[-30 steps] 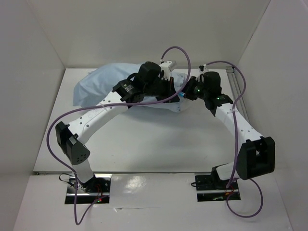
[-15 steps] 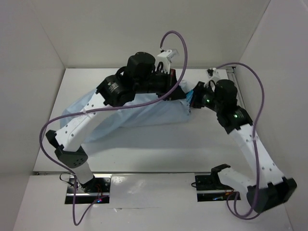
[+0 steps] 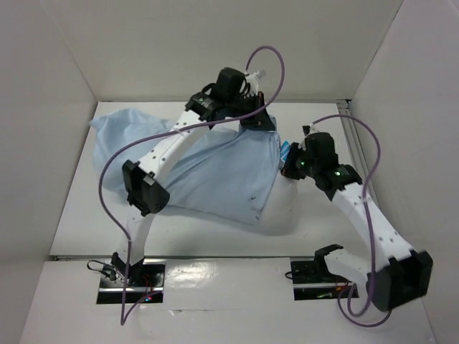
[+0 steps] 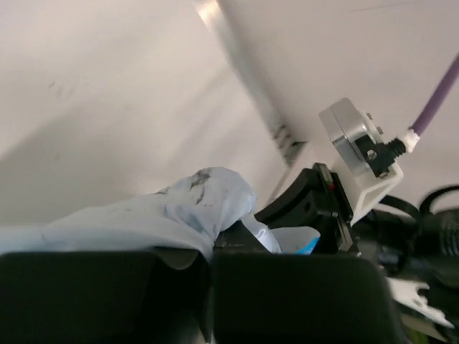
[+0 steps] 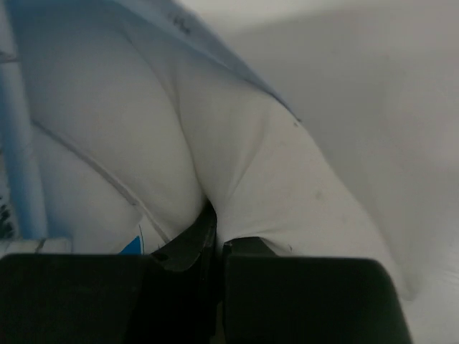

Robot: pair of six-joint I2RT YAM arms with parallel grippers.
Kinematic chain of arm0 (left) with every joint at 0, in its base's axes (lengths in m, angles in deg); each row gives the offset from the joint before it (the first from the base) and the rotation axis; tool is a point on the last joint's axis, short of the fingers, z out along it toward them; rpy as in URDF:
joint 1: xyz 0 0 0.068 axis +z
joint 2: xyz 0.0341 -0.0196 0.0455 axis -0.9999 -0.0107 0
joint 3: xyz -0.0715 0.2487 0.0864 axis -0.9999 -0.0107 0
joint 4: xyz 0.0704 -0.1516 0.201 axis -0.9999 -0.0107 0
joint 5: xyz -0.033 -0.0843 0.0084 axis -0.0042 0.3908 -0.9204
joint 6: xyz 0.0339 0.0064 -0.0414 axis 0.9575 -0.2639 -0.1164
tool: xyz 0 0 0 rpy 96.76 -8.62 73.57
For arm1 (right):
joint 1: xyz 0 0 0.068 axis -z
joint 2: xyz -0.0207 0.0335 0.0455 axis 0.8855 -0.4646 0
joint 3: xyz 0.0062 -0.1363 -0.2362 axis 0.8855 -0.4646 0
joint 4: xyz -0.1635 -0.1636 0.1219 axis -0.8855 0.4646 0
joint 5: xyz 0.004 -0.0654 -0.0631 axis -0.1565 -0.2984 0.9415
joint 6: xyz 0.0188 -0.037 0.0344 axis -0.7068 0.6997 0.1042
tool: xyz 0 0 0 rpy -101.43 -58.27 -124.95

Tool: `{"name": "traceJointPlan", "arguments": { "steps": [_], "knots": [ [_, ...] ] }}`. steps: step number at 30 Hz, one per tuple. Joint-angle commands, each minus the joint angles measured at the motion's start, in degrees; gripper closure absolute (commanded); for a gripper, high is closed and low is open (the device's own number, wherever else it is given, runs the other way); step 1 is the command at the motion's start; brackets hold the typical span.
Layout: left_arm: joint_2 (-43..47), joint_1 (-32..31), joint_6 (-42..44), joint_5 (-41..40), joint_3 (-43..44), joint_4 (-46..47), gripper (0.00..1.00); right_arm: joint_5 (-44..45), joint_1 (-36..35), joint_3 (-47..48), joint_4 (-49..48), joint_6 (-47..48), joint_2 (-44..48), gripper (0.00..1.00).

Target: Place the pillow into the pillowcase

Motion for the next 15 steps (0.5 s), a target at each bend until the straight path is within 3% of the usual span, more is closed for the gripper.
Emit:
{"name": "traceJointPlan", "arguments": {
  "steps": [1, 2, 4, 5, 7, 10, 12, 14, 15],
  "knots": [
    [-2.5, 3.2, 1.5, -3.7, 1.1, 11.0, 0.87, 0.5, 1.3, -4.0, -2.6, 0.8, -9.1, 1.0],
    [-2.5, 3.2, 2.1, -3.7, 0.5, 10.0, 0.63, 0.5, 2.0, -4.0, -4.6, 0.8, -11.6, 1.0],
    [-0.9, 3.8, 3.9, -4.4, -1.1, 8.8, 0.46, -0.9, 4.5, -2.6, -8.3, 0.1, -19.2, 1.0],
    [0.4, 3.8, 4.6, -5.1, -2.2, 8.8, 0.32, -2.0, 5.3, -1.3, -9.8, 0.1, -21.4, 1.0],
    [4.7, 3.8, 7.0, -8.0, -4.0, 8.2, 0.22, -3.3, 6.7, 0.5, -10.7, -0.4, -27.5, 1.0],
    [9.0, 3.8, 9.9, -12.1, -6.3, 5.2, 0.18, -4.5, 9.6, 4.8, -10.2, -0.4, -31.0, 0.92],
    [10.5, 3.1, 11.1, -14.5, -6.3, 0.6, 0.24, -4.5, 11.7, 6.2, -9.5, -0.4, -31.0, 0.77],
    [12.3, 0.6, 13.0, -19.5, -6.3, -3.1, 0.33, -2.9, 14.2, 6.2, -7.2, 0.7, -28.0, 0.57],
    [13.0, -0.8, 13.8, -21.4, -7.5, -4.7, 0.33, -2.0, 15.1, 6.8, -6.1, 0.7, -26.9, 0.35]
  ]
}}
